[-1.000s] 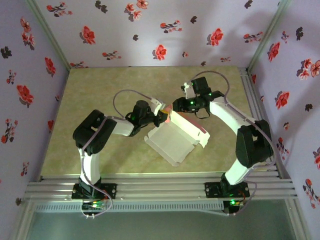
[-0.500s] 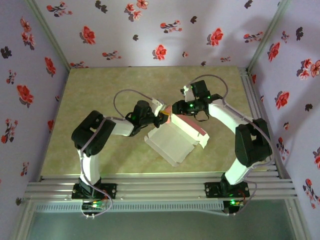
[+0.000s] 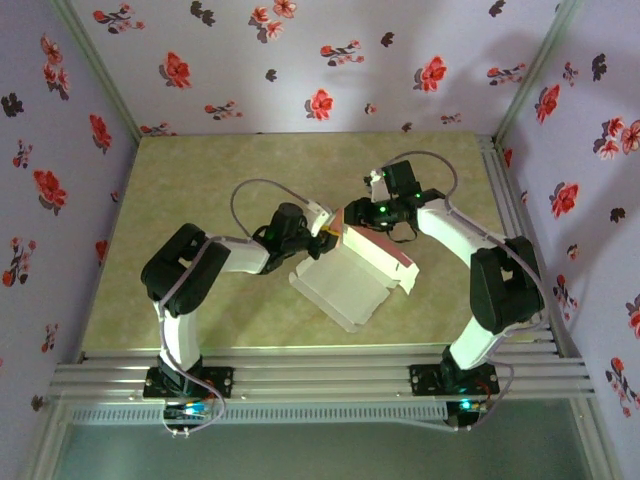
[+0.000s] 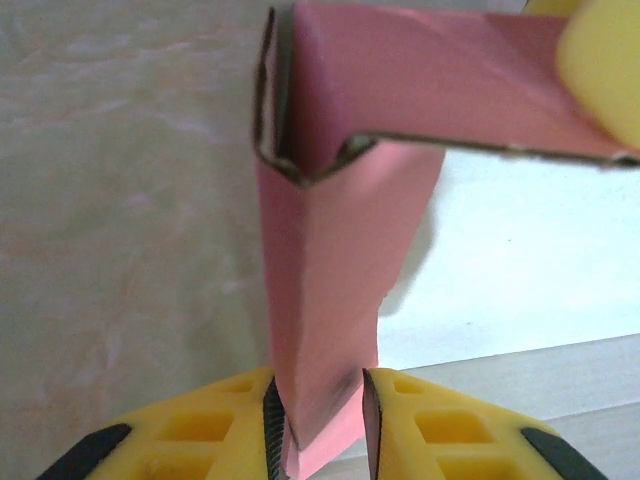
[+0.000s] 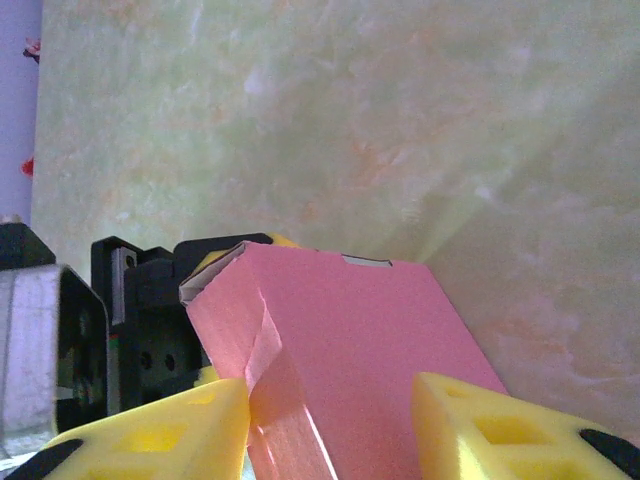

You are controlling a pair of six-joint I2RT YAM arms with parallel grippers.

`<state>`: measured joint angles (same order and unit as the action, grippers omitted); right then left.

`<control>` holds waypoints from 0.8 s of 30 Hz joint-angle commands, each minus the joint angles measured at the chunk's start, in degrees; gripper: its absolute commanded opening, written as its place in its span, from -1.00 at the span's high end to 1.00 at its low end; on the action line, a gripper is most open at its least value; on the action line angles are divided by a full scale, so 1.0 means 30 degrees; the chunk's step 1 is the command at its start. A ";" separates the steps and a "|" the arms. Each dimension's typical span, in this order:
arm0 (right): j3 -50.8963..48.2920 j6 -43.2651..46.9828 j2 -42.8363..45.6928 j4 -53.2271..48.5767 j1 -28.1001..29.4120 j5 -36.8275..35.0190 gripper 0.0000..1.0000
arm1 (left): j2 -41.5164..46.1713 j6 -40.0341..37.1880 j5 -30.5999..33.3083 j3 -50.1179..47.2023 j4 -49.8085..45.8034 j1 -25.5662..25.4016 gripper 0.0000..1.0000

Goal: Fold the paper box

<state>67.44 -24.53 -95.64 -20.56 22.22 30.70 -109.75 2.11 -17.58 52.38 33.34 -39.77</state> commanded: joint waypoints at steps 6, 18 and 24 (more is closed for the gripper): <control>-0.0726 -0.1338 -0.0533 0.0862 -0.0082 0.0875 0.07 | -0.0430 -0.0645 -0.0211 0.0788 -0.0580 -0.0462 0.42; -0.1340 -0.1819 -0.0890 0.1902 -0.0197 0.1535 0.08 | -0.1445 -0.1163 -0.0407 0.1217 -0.0466 -0.0459 0.51; -0.1884 -0.2463 -0.0730 0.2767 -0.0323 0.2011 0.11 | -0.1688 -0.1056 -0.0002 0.1319 -0.0284 -0.0458 0.63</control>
<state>63.77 -30.13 -96.51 -13.04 21.32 36.71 -112.46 0.43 -16.58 55.16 33.19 -39.97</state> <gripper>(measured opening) 0.446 0.195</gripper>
